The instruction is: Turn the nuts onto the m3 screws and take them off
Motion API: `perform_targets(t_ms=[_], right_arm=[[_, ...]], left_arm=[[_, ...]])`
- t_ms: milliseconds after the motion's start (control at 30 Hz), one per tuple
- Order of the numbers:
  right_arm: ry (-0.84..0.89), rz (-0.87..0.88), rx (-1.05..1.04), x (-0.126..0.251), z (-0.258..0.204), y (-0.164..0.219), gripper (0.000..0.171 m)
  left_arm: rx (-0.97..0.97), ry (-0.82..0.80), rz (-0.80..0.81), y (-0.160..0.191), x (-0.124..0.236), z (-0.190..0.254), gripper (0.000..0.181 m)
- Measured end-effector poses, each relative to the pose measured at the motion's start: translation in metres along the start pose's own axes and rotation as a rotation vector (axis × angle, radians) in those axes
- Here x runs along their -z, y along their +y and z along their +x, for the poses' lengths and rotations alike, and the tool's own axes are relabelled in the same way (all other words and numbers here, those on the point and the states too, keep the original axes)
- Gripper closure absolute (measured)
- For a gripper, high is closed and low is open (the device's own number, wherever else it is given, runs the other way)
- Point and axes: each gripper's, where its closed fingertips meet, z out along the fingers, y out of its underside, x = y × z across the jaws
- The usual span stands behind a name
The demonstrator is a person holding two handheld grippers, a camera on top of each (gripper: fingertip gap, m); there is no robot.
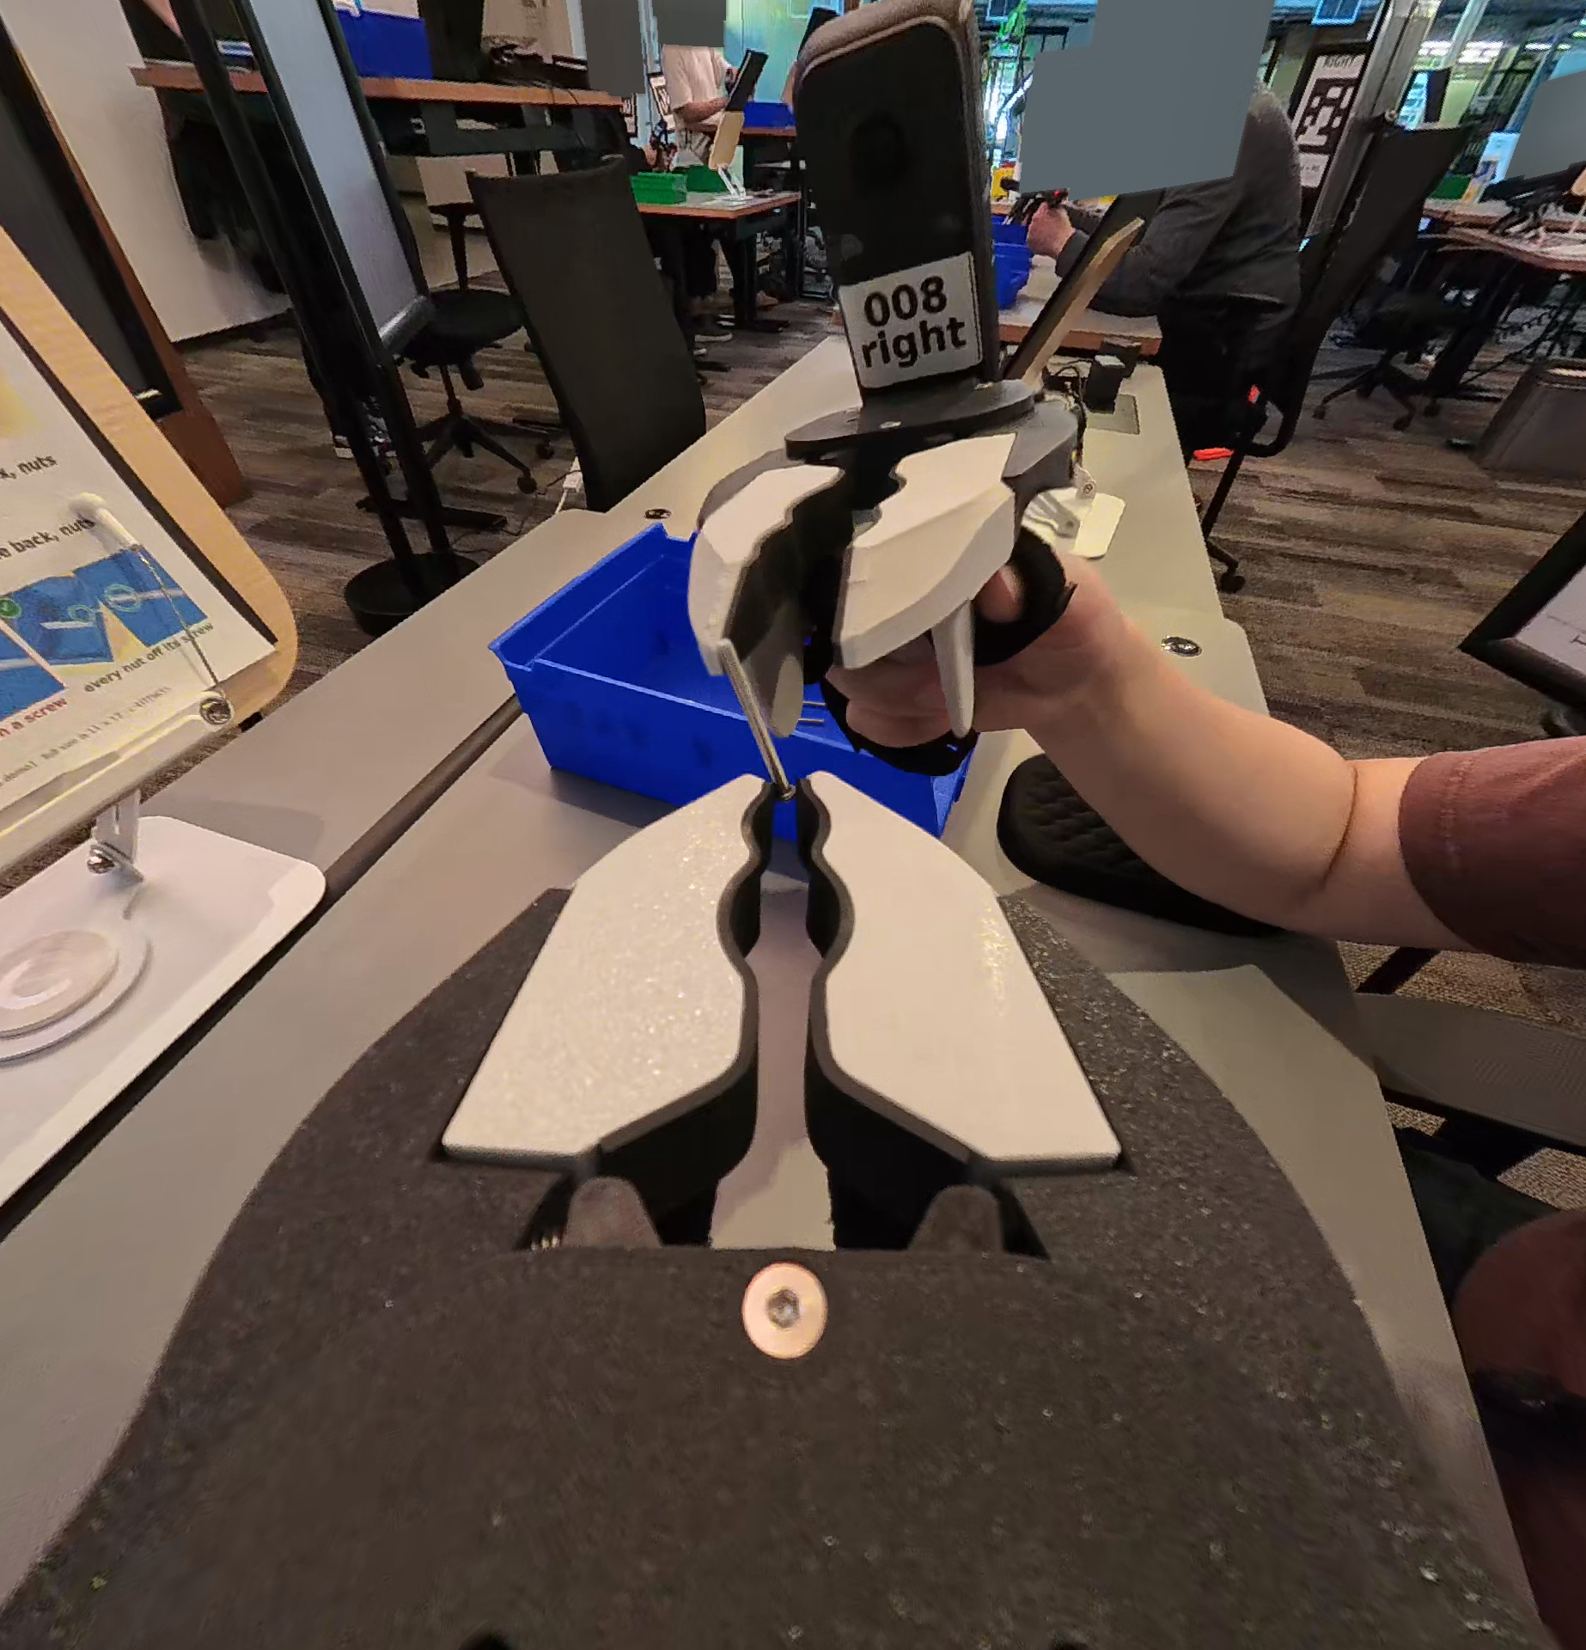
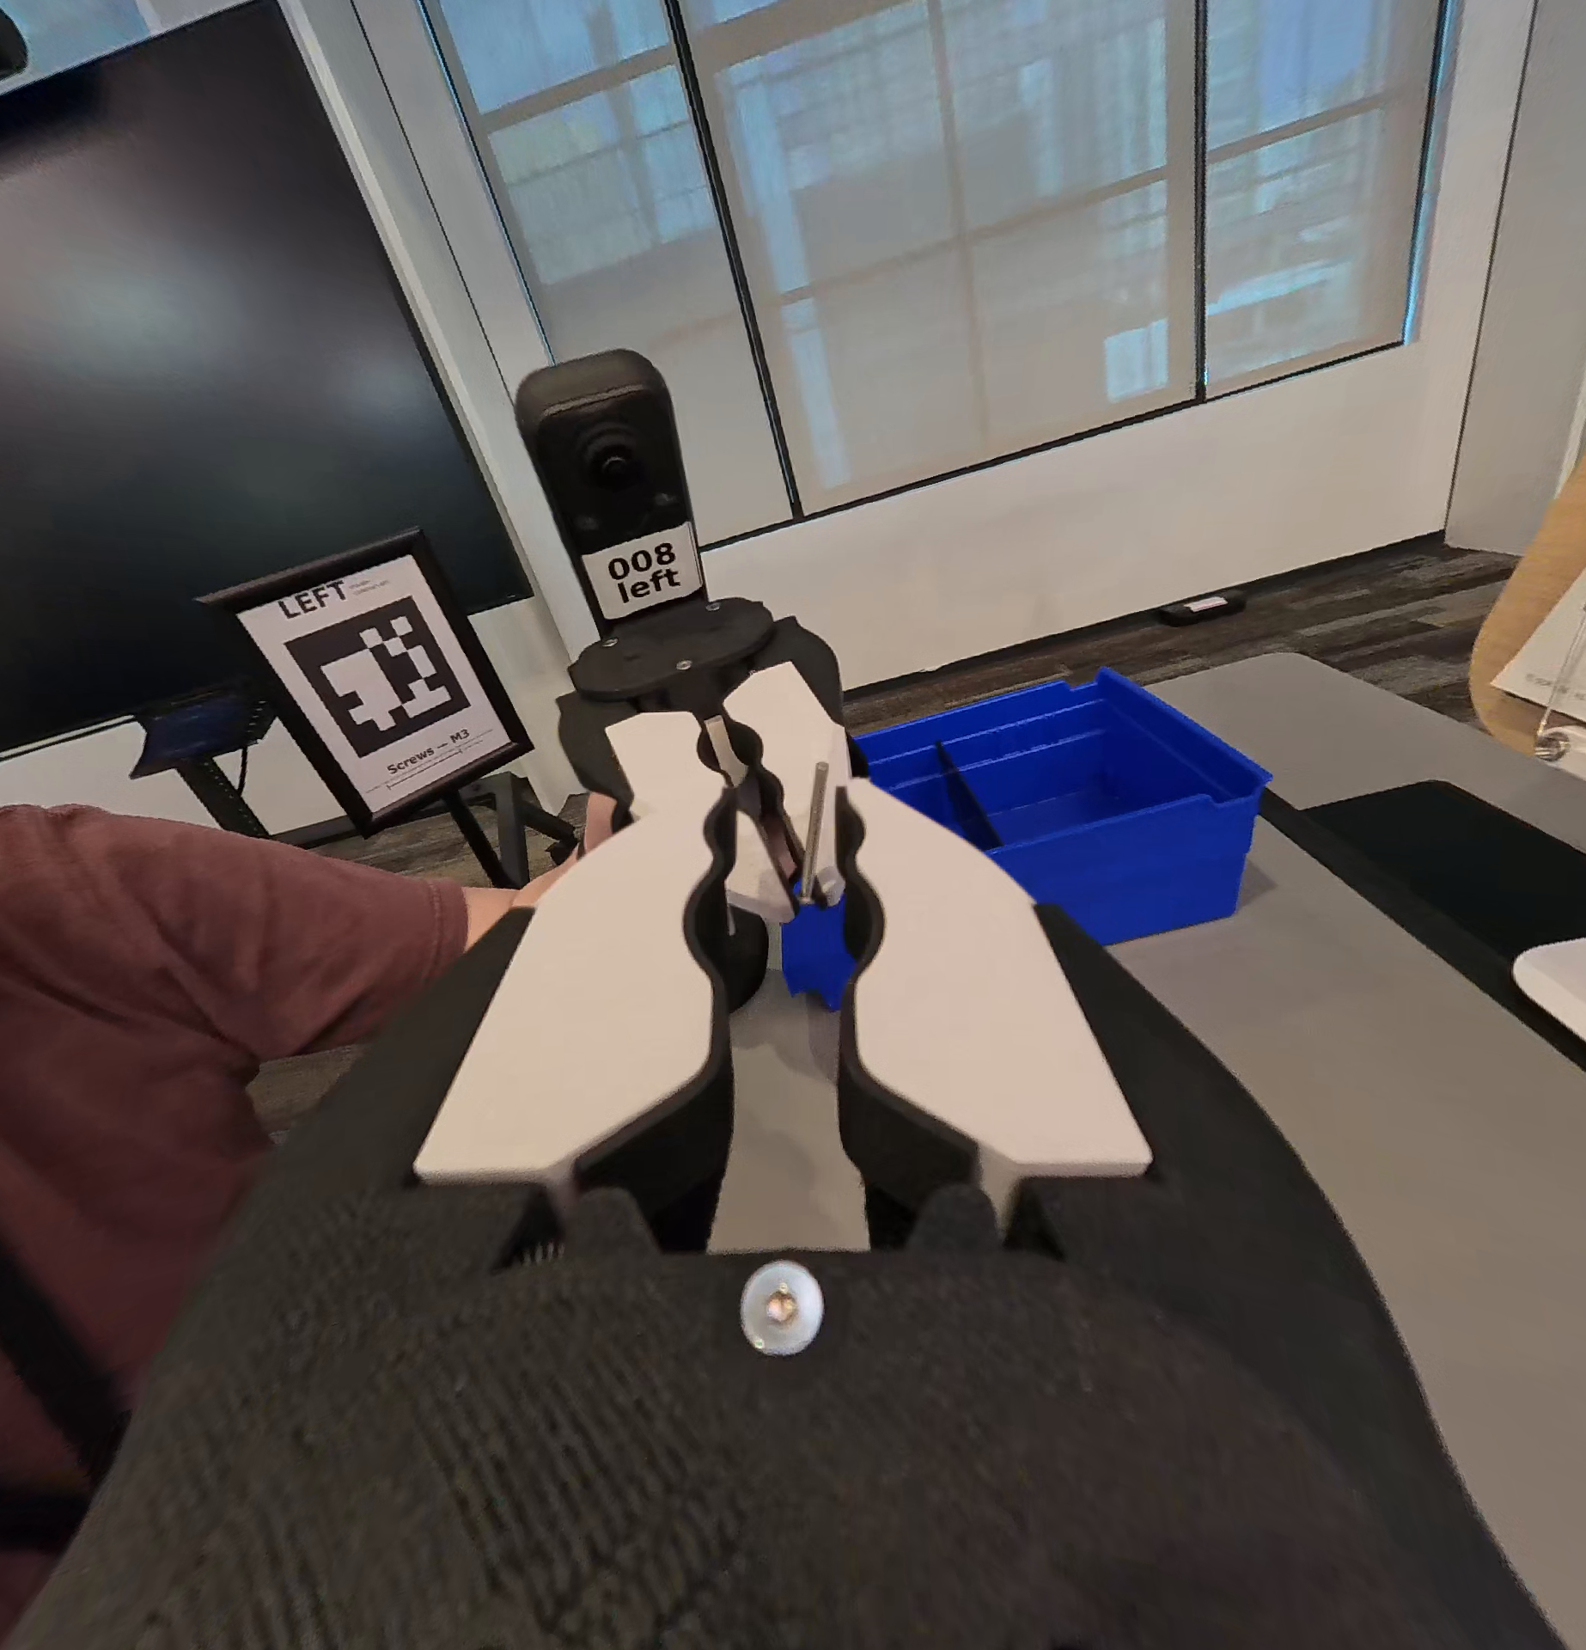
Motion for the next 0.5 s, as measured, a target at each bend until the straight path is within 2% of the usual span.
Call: perform_targets(t_ms=[300, 500], right_arm=[[-0.051, -0.056, -0.062, -0.007, -0.002, 0.012, 0.15], [-0.04, -0.065, -0.057, -0.006, 0.004, 0.016, 0.16]], left_arm=[[-0.037, 0.031, -0.031, 0.005, -0.004, 0.01, 0.177], [0.023, 0.034, -0.022, 0.006, -0.002, 0.002, 0.177]])
